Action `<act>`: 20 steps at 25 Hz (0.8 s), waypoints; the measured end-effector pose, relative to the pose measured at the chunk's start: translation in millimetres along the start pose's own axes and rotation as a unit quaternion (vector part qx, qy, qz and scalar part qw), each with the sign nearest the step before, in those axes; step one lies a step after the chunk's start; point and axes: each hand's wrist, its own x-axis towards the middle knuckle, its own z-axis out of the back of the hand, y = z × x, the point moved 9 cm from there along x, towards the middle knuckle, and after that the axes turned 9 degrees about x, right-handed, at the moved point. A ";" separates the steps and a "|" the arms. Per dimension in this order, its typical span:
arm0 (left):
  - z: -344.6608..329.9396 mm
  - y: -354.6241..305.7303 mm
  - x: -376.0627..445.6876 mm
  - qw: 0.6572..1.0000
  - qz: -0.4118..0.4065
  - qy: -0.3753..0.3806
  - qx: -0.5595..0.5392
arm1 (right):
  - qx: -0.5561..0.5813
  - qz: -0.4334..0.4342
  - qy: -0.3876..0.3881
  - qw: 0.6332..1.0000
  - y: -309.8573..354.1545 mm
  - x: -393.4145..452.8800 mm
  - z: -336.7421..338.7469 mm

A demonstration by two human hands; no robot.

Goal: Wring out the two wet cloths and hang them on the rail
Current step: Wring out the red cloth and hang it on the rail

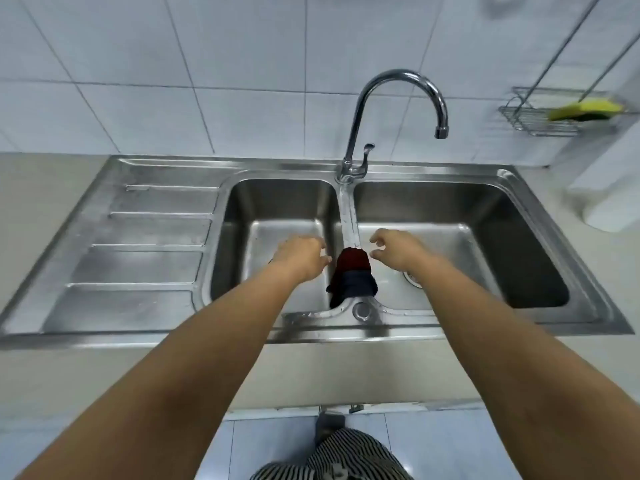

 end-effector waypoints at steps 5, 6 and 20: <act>-35.4 -14.0 21.6 0.998 0.028 0.011 -0.051 | 0.000 0.021 0.027 0.999 -15.9 18.9 -28.8; -42.1 -16.2 29.2 0.997 0.034 0.018 -0.061 | 0.003 0.024 0.027 0.999 -19.0 25.1 -31.6; -25.6 -32.2 78.7 0.999 0.011 -0.047 0.013 | 0.024 0.086 -0.042 0.995 11.4 60.4 -16.2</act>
